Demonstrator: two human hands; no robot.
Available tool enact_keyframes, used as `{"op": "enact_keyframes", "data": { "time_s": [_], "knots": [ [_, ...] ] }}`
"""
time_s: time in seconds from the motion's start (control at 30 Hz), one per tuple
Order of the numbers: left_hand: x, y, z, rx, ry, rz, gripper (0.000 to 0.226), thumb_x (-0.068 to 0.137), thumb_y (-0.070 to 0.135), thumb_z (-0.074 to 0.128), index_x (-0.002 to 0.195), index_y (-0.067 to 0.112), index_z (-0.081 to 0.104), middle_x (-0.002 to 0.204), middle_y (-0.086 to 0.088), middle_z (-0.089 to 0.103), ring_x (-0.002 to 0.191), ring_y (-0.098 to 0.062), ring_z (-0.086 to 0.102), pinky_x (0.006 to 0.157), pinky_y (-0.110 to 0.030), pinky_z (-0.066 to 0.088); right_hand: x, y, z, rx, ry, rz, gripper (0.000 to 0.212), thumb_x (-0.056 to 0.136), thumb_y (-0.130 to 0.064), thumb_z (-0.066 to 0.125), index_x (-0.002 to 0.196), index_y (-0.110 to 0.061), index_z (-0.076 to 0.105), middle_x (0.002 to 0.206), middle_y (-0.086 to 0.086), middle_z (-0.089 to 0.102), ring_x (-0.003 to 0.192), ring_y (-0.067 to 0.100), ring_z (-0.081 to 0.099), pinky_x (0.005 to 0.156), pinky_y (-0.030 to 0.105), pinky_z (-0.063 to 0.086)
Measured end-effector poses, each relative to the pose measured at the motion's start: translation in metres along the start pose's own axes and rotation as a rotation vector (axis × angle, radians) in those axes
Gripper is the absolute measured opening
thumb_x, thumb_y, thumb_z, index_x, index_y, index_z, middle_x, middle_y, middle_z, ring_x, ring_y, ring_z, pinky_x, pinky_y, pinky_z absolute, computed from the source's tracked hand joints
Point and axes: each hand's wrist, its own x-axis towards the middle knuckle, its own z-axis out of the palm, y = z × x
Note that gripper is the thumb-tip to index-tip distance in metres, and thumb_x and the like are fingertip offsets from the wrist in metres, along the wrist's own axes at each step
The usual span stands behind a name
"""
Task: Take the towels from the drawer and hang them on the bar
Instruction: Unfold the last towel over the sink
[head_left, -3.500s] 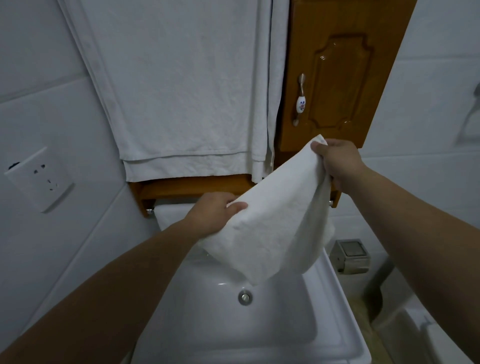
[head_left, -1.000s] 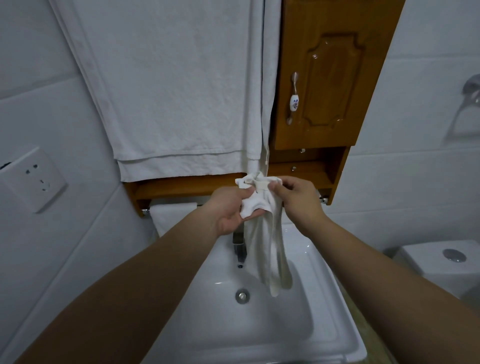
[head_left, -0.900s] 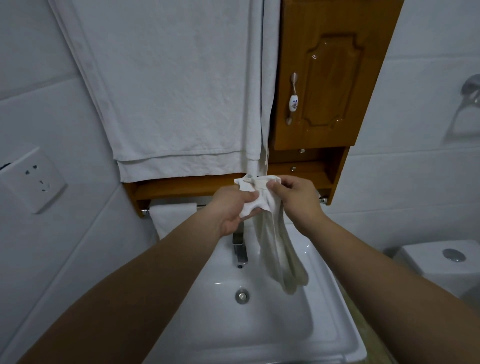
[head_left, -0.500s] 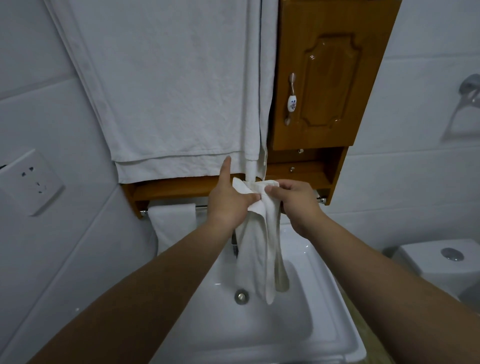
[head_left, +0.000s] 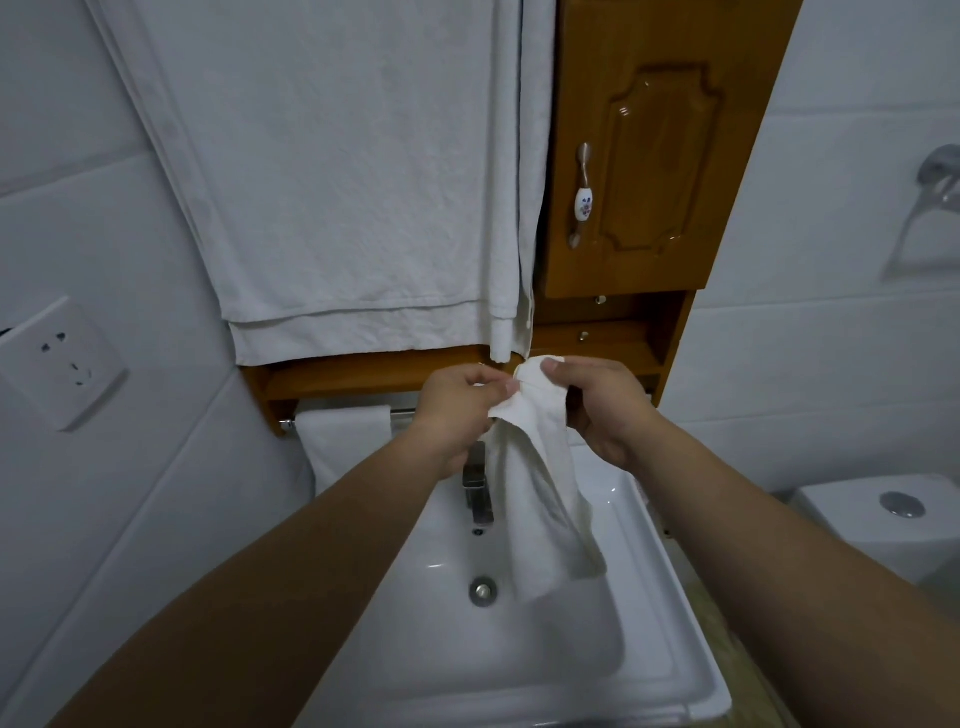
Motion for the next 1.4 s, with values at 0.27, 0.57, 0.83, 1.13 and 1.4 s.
{"op": "enact_keyframes", "data": {
  "time_s": [0.27, 0.57, 0.83, 1.13, 1.4],
  "knots": [
    [-0.006, -0.003, 0.001, -0.095, -0.146, -0.100, 0.025, 0.088, 0.012, 0.072, 0.113, 0.011, 0.072, 0.101, -0.006, 0.075, 0.074, -0.012, 0.065, 0.047, -0.015, 0.044, -0.006, -0.001, 0.001, 0.035, 0.003, 0.063, 0.016, 0.098, -0.016, 0.059, 0.107, -0.007, 0.069, 0.106, 0.013, 0.073, 0.099, 0.031, 0.071, 0.091, 0.046, 0.058],
    [-0.008, 0.004, 0.001, -0.314, -0.033, -0.113, 0.021, 0.092, 0.015, 0.067, 0.112, 0.008, 0.070, 0.104, -0.007, 0.072, 0.080, -0.013, 0.064, 0.045, -0.014, 0.048, -0.004, -0.004, -0.004, 0.285, 0.087, 0.114, 0.026, 0.099, -0.014, 0.057, 0.116, 0.002, 0.068, 0.115, 0.018, 0.072, 0.110, 0.032, 0.069, 0.095, 0.043, 0.056],
    [-0.010, 0.002, 0.006, -0.346, 0.023, -0.139, 0.014, 0.093, 0.017, 0.066, 0.106, 0.013, 0.070, 0.102, -0.005, 0.074, 0.085, -0.015, 0.069, 0.046, -0.016, 0.048, -0.009, 0.002, 0.013, 0.121, 0.041, 0.023, 0.022, 0.101, -0.017, 0.054, 0.107, -0.004, 0.071, 0.102, 0.014, 0.076, 0.102, 0.033, 0.071, 0.094, 0.043, 0.057],
    [-0.004, 0.003, 0.005, -0.422, 0.045, -0.187, 0.024, 0.094, 0.020, 0.065, 0.114, 0.008, 0.069, 0.101, -0.008, 0.075, 0.089, -0.019, 0.071, 0.050, -0.017, 0.048, -0.022, 0.019, 0.028, -0.113, -0.027, -0.247, 0.021, 0.087, -0.013, 0.074, 0.105, -0.024, 0.076, 0.103, 0.001, 0.077, 0.100, 0.019, 0.072, 0.095, 0.042, 0.056],
    [-0.002, 0.003, 0.003, -0.361, 0.019, -0.181, 0.021, 0.094, 0.018, 0.066, 0.112, 0.008, 0.069, 0.099, -0.008, 0.075, 0.086, -0.019, 0.071, 0.048, -0.019, 0.049, -0.012, 0.016, 0.028, -0.235, 0.183, -0.255, 0.019, 0.096, -0.020, 0.063, 0.091, -0.037, 0.071, 0.090, -0.013, 0.075, 0.089, 0.009, 0.070, 0.086, 0.035, 0.059]
  ]
}}
